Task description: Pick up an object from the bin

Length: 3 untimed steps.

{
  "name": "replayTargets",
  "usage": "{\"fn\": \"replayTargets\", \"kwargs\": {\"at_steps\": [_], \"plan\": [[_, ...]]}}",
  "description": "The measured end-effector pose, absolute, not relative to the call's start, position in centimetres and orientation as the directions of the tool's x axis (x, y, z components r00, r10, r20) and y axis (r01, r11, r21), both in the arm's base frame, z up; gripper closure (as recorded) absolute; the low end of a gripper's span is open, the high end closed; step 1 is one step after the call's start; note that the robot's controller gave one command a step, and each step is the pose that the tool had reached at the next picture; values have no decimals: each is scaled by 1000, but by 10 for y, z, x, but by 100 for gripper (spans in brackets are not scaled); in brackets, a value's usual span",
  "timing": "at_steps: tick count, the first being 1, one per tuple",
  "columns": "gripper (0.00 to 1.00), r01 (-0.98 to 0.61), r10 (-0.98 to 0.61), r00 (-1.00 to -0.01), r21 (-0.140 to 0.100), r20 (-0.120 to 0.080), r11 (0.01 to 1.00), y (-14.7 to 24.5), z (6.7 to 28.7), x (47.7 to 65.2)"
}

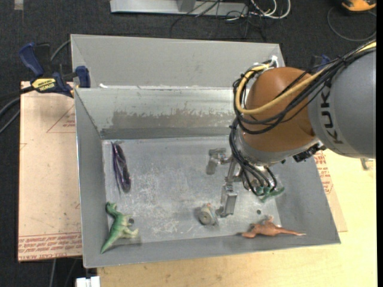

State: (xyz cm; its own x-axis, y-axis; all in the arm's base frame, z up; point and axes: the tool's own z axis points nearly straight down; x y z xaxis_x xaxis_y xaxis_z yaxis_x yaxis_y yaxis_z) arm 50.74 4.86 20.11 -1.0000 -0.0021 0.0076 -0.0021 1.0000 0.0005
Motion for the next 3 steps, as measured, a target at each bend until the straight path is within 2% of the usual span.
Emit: {"fn": "replayTargets", "kwargs": {"at_steps": [1,2,3], "plan": [[0,0,0,-1000,1,0,1000,48,205,509],[0,-135,-135,-991,2,1,991,8,138,490],[0,-140,-140,-990,2,1,990,3,96,502]]}}
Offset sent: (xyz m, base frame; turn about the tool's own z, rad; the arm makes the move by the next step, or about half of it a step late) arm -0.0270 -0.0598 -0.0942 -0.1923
